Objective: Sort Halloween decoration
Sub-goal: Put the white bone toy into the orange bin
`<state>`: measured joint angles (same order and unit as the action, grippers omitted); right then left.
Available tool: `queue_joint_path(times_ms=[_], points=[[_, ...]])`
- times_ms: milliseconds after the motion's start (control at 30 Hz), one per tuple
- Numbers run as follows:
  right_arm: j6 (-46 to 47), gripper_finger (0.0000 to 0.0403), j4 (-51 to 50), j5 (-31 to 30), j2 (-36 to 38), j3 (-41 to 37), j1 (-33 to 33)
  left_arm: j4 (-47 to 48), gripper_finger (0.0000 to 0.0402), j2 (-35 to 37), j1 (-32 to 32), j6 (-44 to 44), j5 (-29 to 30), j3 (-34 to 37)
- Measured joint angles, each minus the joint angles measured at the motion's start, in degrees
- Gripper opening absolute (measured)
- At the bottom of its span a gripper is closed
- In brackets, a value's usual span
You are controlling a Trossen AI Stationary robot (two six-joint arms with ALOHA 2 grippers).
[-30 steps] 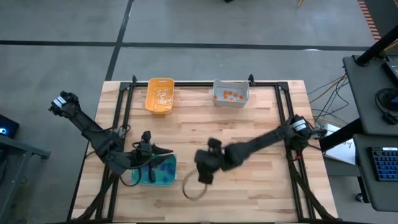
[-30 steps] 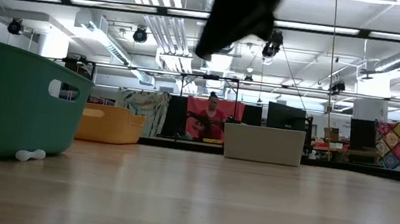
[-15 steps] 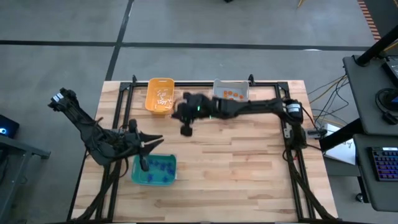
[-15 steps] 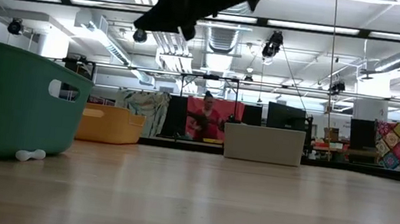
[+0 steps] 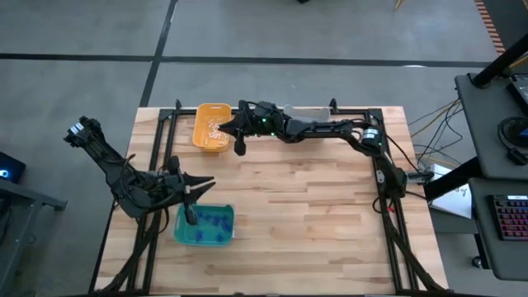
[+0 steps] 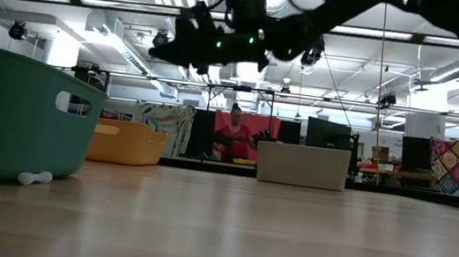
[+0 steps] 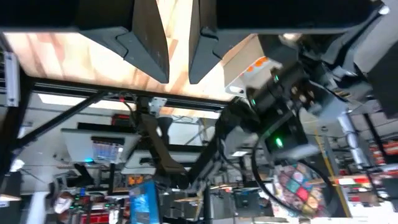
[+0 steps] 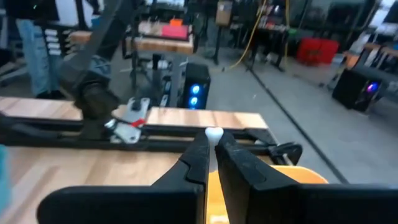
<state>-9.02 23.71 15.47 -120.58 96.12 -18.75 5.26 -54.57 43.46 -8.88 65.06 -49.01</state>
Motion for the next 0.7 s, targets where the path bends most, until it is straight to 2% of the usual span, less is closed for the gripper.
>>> queue_joint_path(times_ms=[133,267,467,600,700], points=[[0.7,0.0019,8.7,-0.4,-4.7,0.0,-1.5,0.0,0.0045,0.0,0.0,0.9,3.0,0.0],[5.1,0.0019,13.9,-0.5,-8.3,-0.1,-2.9,0.2,0.0045,0.0,0.0,0.9,3.4,0.0],[13.6,0.0033,14.0,0.0,-10.1,-0.1,-4.3,0.5,0.0045,0.0,0.0,0.8,3.4,0.0],[15.8,0.0061,11.7,0.0,-10.1,-0.1,-4.6,0.6,0.0045,0.0,0.0,0.8,3.4,0.0],[15.9,0.0068,10.5,0.0,-10.1,-0.1,-4.5,0.6,0.0045,-0.1,-0.1,0.8,3.5,0.0]])
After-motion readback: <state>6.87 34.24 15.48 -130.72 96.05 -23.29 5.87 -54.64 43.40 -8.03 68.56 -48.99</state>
